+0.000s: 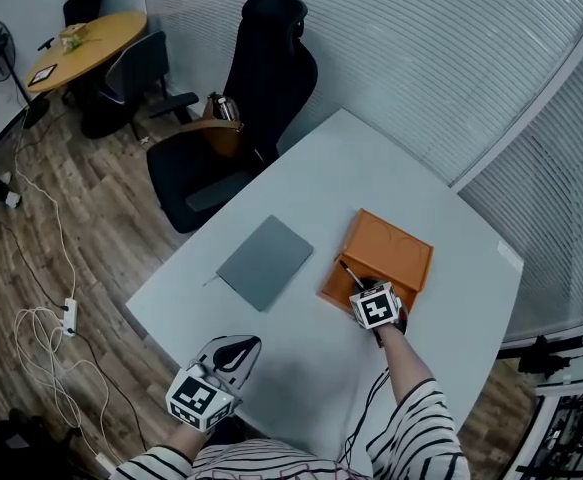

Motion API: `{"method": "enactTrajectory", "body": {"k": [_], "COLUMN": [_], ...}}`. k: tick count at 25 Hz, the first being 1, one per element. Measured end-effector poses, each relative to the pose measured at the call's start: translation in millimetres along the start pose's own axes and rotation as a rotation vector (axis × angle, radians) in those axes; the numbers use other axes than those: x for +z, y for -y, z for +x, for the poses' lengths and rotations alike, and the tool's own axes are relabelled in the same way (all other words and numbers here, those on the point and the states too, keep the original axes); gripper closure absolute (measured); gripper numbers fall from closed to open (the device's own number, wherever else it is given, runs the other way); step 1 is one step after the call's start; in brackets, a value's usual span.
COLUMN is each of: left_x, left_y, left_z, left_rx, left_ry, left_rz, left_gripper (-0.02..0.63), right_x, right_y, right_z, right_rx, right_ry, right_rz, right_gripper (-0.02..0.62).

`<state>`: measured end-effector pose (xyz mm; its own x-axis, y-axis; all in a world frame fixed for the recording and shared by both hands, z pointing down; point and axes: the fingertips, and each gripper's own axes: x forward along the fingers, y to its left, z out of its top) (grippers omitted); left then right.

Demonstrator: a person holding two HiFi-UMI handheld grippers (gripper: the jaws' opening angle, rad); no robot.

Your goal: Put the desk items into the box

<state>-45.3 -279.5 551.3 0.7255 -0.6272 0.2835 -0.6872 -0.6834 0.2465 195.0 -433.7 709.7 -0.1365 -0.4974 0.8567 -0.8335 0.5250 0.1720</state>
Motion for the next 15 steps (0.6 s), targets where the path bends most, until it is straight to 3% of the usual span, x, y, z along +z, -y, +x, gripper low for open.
{"method": "enactTrajectory", "body": {"k": [15], "left_x": [-8], "left_y": [-3], "left_z": [3], "left_rx": [0.003], "left_ry": [-0.012], "left_rz": [-0.027], "left_gripper": [0.583], "right_x": [-2], "right_y": [2], "right_z": [10], "right_rx": [0.064], "right_ry": [-0.094], "right_rz": [0.024], "right_gripper": [0.526]}}
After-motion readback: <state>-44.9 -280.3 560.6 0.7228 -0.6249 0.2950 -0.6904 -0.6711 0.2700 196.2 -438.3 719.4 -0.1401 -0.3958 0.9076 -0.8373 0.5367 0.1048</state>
